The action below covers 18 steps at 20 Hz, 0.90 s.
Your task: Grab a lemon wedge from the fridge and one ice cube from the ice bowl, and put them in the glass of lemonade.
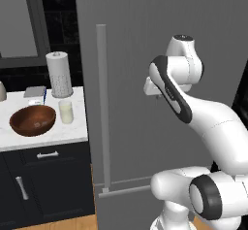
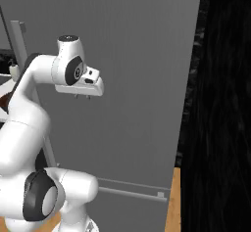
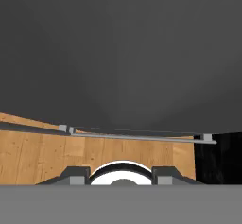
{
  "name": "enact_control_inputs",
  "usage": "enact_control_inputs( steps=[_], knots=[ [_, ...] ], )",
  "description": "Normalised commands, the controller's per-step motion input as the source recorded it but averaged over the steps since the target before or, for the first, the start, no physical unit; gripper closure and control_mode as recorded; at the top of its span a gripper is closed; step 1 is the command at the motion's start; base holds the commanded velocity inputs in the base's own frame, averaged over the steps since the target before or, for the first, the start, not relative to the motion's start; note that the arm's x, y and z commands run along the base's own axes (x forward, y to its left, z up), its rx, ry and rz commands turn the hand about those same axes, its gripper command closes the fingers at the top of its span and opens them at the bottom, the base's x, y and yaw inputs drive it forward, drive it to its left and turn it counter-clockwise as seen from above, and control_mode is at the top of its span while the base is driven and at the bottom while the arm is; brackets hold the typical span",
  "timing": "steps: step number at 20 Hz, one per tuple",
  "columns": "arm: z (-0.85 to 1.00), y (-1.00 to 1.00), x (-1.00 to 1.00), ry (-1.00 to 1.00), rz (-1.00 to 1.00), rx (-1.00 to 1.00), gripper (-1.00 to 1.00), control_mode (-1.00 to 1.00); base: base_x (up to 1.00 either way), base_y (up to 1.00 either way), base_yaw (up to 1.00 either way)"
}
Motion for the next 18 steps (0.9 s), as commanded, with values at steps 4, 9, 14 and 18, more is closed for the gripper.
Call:
enact_control_inputs(
  steps=[4,9,14,18],
  knots=[
    [0.0,0.0,-0.29,0.0,0.0,0.0,-1.0,-1.0,0.0,0.0,0.0],
    [0.0,0.0,-0.72,-0.01,0.0,0.0,-1.0,-1.0,0.0,0.0,0.0],
    [0.0,0.0,-0.52,0.0,0.0,0.0,-1.0,-1.0,0.0,0.0,0.0],
    [-0.13,0.0,-0.38,0.0,0.0,0.03,-1.0,-1.0,0.0,0.0,0.0]
  ],
)
